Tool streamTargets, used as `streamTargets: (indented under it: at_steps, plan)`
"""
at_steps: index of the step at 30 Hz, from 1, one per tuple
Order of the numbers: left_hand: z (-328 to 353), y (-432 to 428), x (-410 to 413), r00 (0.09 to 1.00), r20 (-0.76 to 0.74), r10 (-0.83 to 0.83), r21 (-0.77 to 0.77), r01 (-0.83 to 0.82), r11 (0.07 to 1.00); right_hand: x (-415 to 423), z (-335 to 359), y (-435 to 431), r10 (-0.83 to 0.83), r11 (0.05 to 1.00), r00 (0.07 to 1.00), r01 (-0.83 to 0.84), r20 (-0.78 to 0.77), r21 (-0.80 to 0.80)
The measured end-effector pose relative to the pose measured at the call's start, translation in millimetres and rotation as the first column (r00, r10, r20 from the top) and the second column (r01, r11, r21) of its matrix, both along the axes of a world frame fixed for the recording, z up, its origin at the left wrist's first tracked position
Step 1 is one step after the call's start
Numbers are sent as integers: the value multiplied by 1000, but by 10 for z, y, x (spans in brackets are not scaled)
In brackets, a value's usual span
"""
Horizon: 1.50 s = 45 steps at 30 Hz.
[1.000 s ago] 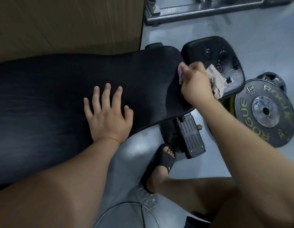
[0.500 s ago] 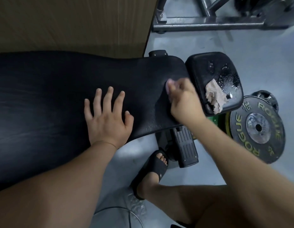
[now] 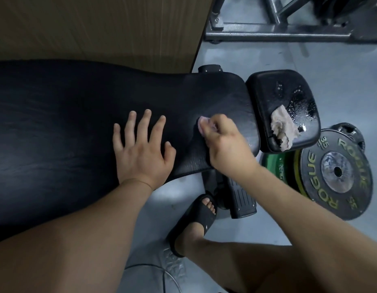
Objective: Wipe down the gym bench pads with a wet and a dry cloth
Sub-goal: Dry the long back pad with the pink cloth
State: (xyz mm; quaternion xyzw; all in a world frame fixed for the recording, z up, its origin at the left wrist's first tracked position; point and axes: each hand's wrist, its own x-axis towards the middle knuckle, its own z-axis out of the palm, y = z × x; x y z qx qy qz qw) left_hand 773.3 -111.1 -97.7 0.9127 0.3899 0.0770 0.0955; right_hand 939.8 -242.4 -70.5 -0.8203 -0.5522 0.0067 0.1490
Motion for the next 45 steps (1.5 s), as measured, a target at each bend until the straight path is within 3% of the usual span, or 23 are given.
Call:
streamTargets:
  at_steps: [2,5,7,9,11,13,18,24,29,34,35,38,40,45]
  plan:
    - [-2,-4,-1,1000,-2,-1,2,1,1000,294,8,14,5,1000,998,-5,60,-9]
    - [-2,-4,1,1000,-4,-2,6,2,1000,899,-34,179,-240,971,963,240,127,12]
    - [0,-2,6,1000,-3,-1,9,1,1000,825,-61,308,-325,946,941,324,96,33]
    - [3,-1,11,1000,-2,-2,8,2,1000,478,-66,350,-259,966,964,257,55,34]
    - [3,-3,12,1000,-3,0,12,0,1000,258,-50,244,-70,997,997,70,16,16]
    - [2,-2,11,1000,-4,-1,13,1,1000,445,-33,192,-3,1000,999,3,42,5]
    - [0,-1,8,1000,-10,0,14,0,1000,1025,-66,472,-375,927,925,374,57,22]
    - [4,4,11,1000,-11,0,7,0,1000,666,-134,487,-33,999,999,33,14,6]
    - [-8,7,11,1000,-17,-4,11,4,1000,1172,-54,660,-407,910,913,409,31,-66]
    - [1,5,11,1000,-25,2,10,-2,1000,734,-159,693,-69,997,997,69,-22,-30]
    - [2,6,13,1000,-25,0,8,0,1000,861,-137,662,-72,997,997,71,-10,-41]
    - [-4,9,8,999,-34,-4,11,4,1000,1313,-35,685,-366,920,930,364,12,-148]
    - [-10,10,9,999,-33,-4,13,4,1000,1264,-12,800,-442,884,897,436,3,-172]
    - [1,15,5,999,-33,-2,9,2,1000,644,-110,869,-32,998,998,30,-49,-53]
